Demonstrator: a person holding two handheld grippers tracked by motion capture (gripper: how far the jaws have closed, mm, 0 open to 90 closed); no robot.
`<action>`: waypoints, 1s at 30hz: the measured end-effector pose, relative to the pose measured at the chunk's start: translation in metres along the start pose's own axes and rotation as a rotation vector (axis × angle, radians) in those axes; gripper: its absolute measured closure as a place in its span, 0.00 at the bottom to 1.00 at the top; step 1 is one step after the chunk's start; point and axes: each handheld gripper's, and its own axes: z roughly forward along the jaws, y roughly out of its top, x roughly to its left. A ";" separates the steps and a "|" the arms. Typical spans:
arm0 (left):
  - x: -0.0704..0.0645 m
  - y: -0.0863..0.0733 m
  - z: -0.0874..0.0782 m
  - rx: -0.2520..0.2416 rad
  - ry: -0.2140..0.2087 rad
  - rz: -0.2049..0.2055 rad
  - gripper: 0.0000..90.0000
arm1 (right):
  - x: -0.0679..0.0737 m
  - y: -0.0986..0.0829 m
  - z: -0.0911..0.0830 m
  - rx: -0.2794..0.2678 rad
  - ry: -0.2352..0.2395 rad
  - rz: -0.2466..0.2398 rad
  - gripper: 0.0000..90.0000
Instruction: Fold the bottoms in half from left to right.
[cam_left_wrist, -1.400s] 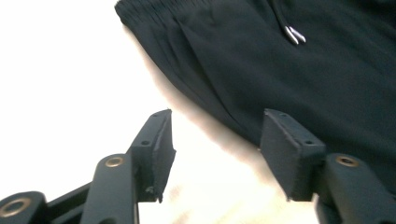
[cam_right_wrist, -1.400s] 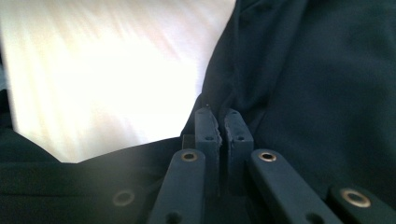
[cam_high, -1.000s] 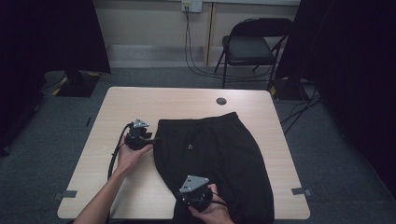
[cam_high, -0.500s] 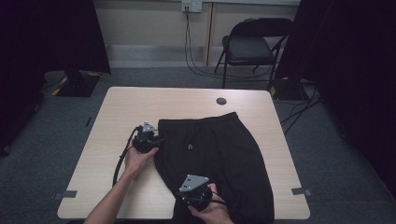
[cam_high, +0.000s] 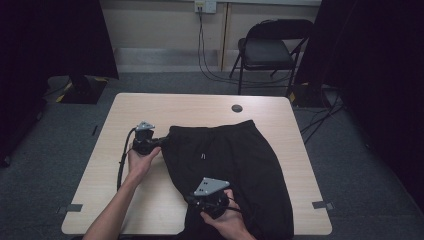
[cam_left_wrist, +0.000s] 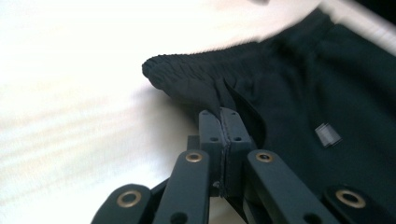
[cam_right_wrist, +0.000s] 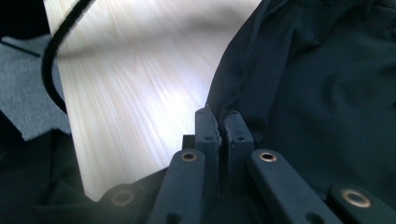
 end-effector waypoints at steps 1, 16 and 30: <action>-0.001 0.005 -0.003 -0.010 0.002 0.008 0.99 | 0.000 0.004 -0.003 -0.014 0.001 0.002 0.97; 0.002 0.056 -0.047 -0.185 -0.023 -0.052 0.99 | 0.005 0.067 -0.030 -0.168 0.026 -0.029 0.97; -0.016 0.108 -0.076 -0.262 -0.012 0.025 0.99 | 0.007 0.126 -0.061 -0.333 0.043 -0.071 0.97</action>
